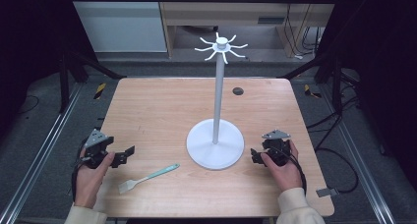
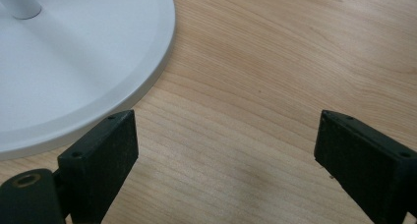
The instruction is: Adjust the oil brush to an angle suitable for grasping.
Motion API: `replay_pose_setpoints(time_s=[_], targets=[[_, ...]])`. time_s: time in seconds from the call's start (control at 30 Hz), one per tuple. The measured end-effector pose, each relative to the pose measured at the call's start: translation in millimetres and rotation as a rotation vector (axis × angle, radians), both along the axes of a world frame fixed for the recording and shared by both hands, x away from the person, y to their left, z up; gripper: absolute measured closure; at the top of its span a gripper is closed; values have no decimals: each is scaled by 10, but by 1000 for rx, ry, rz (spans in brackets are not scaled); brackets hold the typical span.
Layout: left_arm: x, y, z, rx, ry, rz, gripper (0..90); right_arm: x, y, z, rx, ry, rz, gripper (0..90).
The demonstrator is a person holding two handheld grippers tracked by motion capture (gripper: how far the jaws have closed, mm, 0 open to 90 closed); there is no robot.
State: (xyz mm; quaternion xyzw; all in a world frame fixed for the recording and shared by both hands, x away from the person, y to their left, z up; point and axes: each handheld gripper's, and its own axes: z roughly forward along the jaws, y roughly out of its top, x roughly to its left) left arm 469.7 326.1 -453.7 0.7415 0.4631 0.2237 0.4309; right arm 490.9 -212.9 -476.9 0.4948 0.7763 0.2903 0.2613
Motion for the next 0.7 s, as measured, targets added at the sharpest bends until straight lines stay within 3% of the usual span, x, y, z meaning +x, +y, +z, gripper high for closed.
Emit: replay_pose_setpoints(time_s=[0.07,0.2,0.33,0.4,0.5,0.63,0.7], targets=[[-15,-60,15,-11,9,-28,36,1,-1,0,1,0,0,99],[-40,-246,103,49,1,-93,40,-7,-3,3,2,-1,1,99],[-55,-421,228,49,-6,-131,48,-11,-12,6,2,-2,-5,99],[-44,-499,287,80,-6,-150,49,-9,-14,5,1,-2,-6,99],[-3,-601,355,106,7,-180,96,-5,-14,2,0,-3,-7,99],[95,-766,400,175,42,-231,200,-6,-13,0,0,0,-11,99],[146,-879,414,205,64,-277,314,-8,-14,1,-2,-1,-12,99]])
